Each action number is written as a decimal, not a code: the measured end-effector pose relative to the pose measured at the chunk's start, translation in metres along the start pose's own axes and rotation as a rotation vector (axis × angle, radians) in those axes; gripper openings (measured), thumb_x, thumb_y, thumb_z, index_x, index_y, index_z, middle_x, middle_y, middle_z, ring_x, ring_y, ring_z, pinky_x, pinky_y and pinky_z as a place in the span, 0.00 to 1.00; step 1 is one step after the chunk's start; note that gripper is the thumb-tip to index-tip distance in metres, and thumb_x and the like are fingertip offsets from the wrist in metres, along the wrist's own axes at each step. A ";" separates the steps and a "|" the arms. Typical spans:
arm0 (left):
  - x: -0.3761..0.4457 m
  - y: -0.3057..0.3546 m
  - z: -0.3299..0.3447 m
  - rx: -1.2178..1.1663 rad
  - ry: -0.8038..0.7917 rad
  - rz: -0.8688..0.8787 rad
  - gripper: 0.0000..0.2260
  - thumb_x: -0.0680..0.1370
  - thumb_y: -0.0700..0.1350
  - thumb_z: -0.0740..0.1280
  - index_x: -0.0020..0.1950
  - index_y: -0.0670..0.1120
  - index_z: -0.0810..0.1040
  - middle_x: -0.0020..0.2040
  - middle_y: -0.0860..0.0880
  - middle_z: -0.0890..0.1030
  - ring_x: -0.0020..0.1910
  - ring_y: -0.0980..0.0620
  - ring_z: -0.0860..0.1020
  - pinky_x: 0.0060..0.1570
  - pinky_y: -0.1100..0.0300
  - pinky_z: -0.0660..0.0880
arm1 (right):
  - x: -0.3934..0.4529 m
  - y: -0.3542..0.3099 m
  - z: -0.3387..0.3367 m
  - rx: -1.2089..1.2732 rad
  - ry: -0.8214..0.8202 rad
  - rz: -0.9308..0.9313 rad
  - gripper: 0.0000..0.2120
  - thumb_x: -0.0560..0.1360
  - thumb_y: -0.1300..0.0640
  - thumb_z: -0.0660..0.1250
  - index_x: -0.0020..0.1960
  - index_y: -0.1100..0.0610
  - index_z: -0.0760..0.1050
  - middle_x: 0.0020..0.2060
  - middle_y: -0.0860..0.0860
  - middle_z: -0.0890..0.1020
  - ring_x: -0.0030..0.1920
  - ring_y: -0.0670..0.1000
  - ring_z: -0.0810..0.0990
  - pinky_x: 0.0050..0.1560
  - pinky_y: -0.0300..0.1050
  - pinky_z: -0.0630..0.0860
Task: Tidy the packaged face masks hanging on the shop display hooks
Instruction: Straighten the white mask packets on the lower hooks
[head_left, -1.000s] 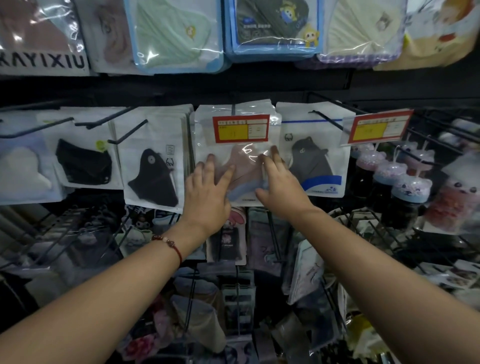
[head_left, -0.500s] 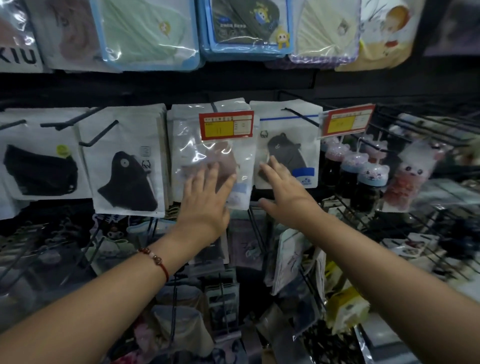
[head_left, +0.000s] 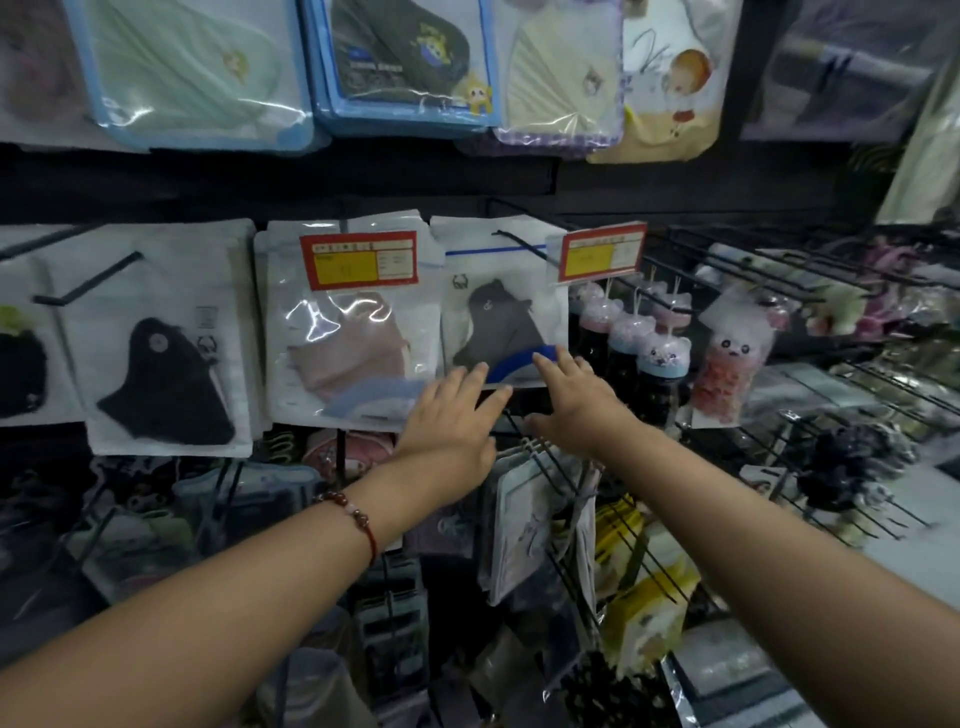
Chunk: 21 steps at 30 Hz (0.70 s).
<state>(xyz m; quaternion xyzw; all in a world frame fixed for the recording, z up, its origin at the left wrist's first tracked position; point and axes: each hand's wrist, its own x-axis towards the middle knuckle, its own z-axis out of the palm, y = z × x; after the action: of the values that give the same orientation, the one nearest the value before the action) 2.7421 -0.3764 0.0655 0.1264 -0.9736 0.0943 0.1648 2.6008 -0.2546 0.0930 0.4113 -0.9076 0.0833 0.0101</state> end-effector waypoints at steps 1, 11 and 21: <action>0.009 0.004 0.001 0.002 -0.011 -0.021 0.30 0.82 0.52 0.60 0.81 0.53 0.51 0.82 0.45 0.49 0.80 0.43 0.51 0.77 0.48 0.49 | 0.006 0.006 0.000 -0.003 0.006 -0.006 0.42 0.77 0.43 0.66 0.80 0.50 0.43 0.80 0.54 0.42 0.79 0.60 0.46 0.76 0.56 0.54; 0.060 0.025 0.037 -0.010 -0.033 -0.311 0.35 0.78 0.51 0.65 0.81 0.54 0.51 0.81 0.41 0.45 0.78 0.35 0.52 0.73 0.43 0.60 | 0.052 0.035 0.018 0.150 0.024 -0.122 0.44 0.77 0.49 0.69 0.80 0.50 0.42 0.79 0.53 0.40 0.78 0.60 0.52 0.70 0.55 0.67; 0.073 0.024 0.041 0.015 -0.061 -0.400 0.36 0.78 0.49 0.66 0.81 0.53 0.51 0.81 0.41 0.44 0.79 0.37 0.51 0.73 0.44 0.61 | 0.067 0.034 0.020 0.067 0.013 -0.188 0.44 0.76 0.49 0.68 0.80 0.54 0.43 0.79 0.59 0.41 0.76 0.62 0.54 0.69 0.56 0.68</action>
<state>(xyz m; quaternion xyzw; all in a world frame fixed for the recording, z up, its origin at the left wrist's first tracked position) 2.6564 -0.3784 0.0488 0.3216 -0.9329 0.0632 0.1495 2.5320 -0.2863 0.0740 0.4940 -0.8618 0.1148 0.0101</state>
